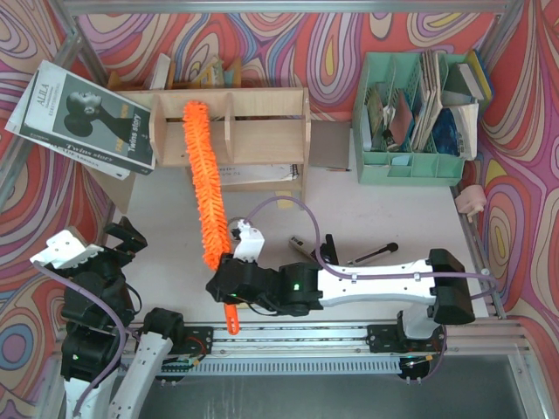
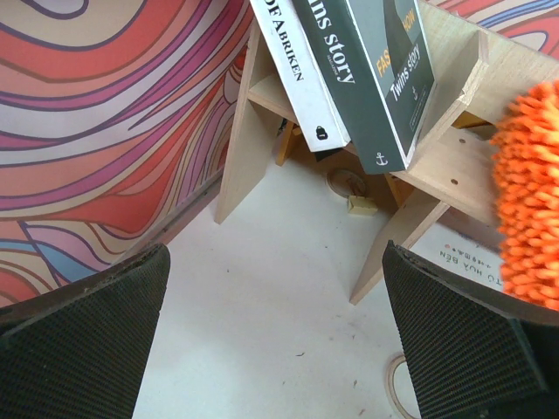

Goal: Dust the bookshelf with a duster

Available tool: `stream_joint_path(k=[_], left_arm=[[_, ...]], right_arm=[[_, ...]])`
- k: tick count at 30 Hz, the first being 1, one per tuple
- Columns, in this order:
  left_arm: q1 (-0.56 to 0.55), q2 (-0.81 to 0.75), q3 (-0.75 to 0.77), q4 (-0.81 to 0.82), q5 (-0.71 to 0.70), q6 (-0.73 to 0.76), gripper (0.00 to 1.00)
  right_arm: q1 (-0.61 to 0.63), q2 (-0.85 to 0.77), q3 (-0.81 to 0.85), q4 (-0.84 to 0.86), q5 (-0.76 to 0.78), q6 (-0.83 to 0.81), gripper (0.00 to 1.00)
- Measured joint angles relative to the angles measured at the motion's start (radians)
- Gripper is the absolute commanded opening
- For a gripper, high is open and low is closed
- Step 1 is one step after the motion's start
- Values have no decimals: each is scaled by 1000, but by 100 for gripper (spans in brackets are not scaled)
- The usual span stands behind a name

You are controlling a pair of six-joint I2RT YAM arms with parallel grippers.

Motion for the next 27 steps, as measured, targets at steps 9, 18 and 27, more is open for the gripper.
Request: stream_joint_path(k=[9,18,27], left_arm=[[0,0,0,0,0,0,99],[0,0,0,0,0,0,98],[0,0,0,0,0,0,98]], right_arm=[[-13,-34,-34,2,16,27,0],[-11,71,73,18,-98,-37,0],[-25,76,71,-13,-105,0,0]])
